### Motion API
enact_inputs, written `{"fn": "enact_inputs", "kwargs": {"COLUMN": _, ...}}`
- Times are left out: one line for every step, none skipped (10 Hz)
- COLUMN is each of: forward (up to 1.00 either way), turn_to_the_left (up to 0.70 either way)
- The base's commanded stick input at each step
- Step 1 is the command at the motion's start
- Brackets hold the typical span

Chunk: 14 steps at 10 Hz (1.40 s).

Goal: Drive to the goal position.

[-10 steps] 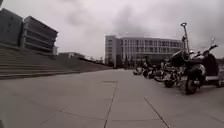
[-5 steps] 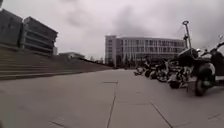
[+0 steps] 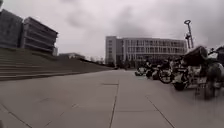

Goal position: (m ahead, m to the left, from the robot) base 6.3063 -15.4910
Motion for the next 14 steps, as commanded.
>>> {"fn": "enact_inputs", "kwargs": {"forward": 0.50, "turn_to_the_left": 0.00}}
{"fn": "enact_inputs", "kwargs": {"forward": 0.50, "turn_to_the_left": 0.00}}
{"fn": "enact_inputs", "kwargs": {"forward": 0.50, "turn_to_the_left": 0.00}}
{"fn": "enact_inputs", "kwargs": {"forward": 0.50, "turn_to_the_left": 0.00}}
{"fn": "enact_inputs", "kwargs": {"forward": 0.50, "turn_to_the_left": 0.00}}
{"fn": "enact_inputs", "kwargs": {"forward": 0.50, "turn_to_the_left": 0.00}}
{"fn": "enact_inputs", "kwargs": {"forward": 0.50, "turn_to_the_left": 0.00}}
{"fn": "enact_inputs", "kwargs": {"forward": 0.50, "turn_to_the_left": 0.00}}
{"fn": "enact_inputs", "kwargs": {"forward": 0.50, "turn_to_the_left": 0.00}}
{"fn": "enact_inputs", "kwargs": {"forward": 0.50, "turn_to_the_left": 0.00}}
{"fn": "enact_inputs", "kwargs": {"forward": 0.50, "turn_to_the_left": 0.00}}
{"fn": "enact_inputs", "kwargs": {"forward": 0.50, "turn_to_the_left": 0.00}}
{"fn": "enact_inputs", "kwargs": {"forward": 0.50, "turn_to_the_left": 0.00}}
{"fn": "enact_inputs", "kwargs": {"forward": 0.50, "turn_to_the_left": 0.00}}
